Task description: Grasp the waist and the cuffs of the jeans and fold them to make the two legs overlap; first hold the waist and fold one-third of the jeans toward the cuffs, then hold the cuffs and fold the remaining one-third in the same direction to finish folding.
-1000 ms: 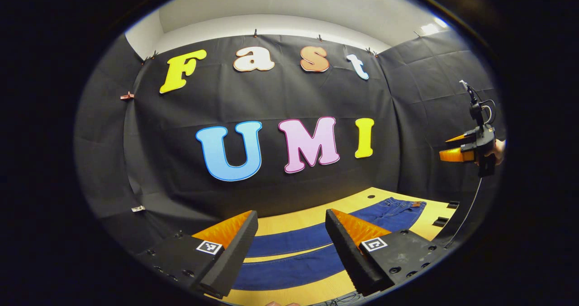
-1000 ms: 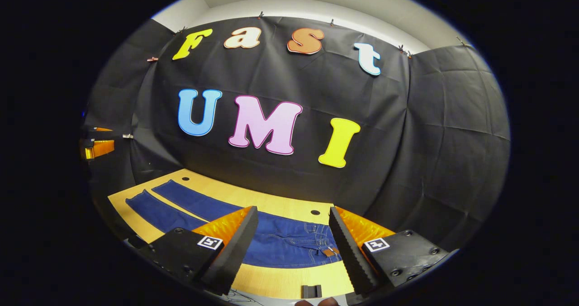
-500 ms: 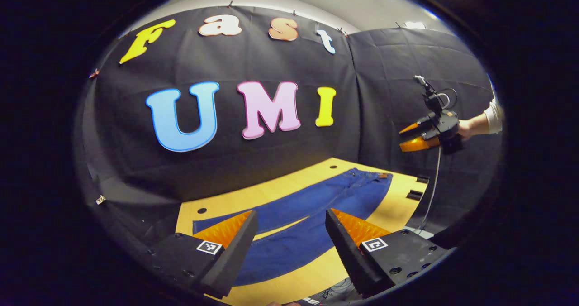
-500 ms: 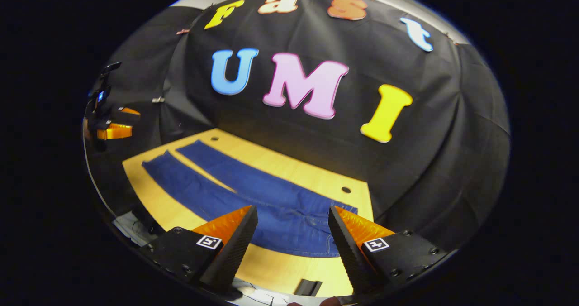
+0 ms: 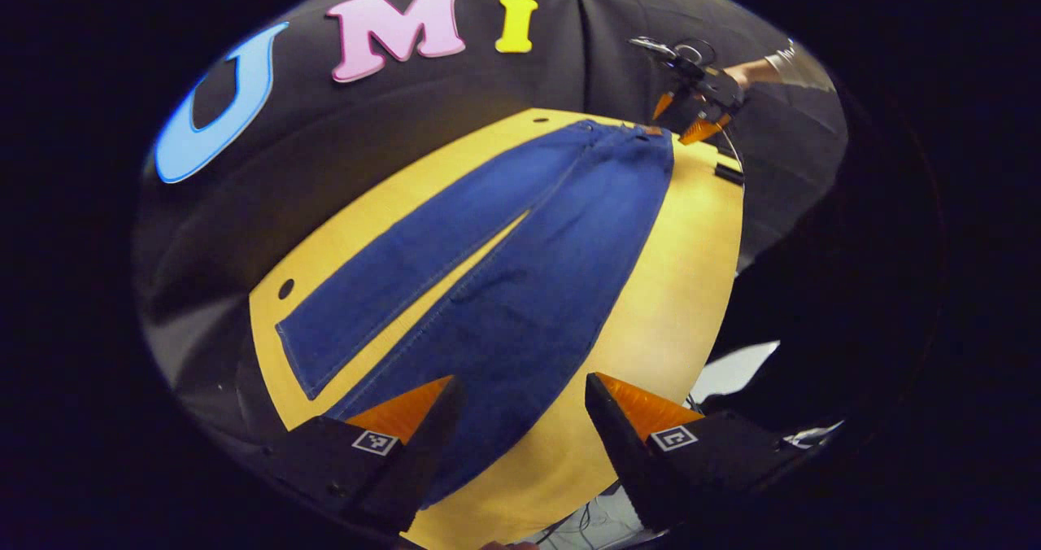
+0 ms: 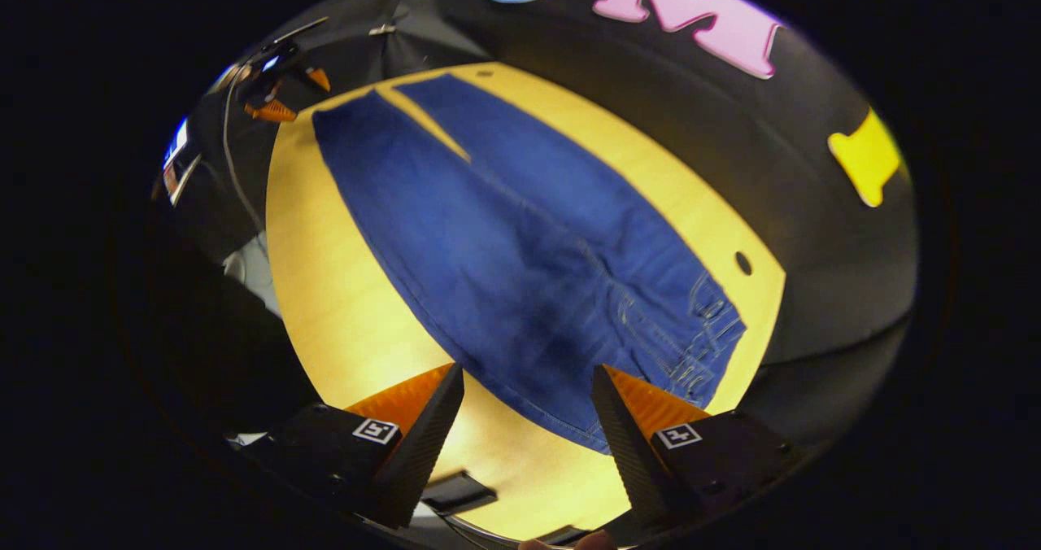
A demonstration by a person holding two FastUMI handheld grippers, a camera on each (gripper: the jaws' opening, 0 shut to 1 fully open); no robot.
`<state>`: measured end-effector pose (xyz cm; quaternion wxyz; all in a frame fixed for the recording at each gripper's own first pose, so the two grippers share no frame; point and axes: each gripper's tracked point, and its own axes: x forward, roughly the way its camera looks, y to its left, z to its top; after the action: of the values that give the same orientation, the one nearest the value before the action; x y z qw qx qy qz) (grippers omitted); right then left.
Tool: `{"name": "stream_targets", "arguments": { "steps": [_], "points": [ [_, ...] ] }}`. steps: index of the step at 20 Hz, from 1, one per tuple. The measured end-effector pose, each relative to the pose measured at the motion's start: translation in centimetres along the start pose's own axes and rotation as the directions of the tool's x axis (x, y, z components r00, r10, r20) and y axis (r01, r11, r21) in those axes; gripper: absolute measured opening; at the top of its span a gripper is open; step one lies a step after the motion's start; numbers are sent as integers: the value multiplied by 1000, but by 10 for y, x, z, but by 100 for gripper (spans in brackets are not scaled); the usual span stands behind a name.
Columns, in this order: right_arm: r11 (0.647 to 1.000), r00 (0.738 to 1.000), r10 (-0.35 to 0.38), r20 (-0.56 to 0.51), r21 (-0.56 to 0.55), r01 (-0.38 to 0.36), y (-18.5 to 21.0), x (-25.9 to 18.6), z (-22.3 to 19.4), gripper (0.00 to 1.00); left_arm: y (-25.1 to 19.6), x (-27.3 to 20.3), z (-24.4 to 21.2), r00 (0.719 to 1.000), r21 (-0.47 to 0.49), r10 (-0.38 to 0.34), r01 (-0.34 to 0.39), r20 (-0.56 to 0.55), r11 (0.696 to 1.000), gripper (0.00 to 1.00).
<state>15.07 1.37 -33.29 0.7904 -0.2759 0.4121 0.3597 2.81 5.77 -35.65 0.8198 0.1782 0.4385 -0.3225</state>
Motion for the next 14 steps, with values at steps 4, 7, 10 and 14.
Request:
{"name": "stream_targets", "arguments": {
  "steps": [4,7,10,14],
  "points": [
    [992,980,96,-172,-61,-108,-16,35,-49,98,2,28,-32,981,103,-74,93,-177,990,96],
    [987,967,136,-216,-58,-151,-19,47,-60,98,2,31,-54,951,116,-112,150,-289,982,96],
    [991,964,133,-229,11,-134,-25,50,-57,97,-12,59,-62,930,46,-156,181,-333,982,96],
    [995,967,97,-236,31,-92,-26,55,-56,85,-6,57,-79,926,-2,-140,149,-351,989,91]
  ]
}}
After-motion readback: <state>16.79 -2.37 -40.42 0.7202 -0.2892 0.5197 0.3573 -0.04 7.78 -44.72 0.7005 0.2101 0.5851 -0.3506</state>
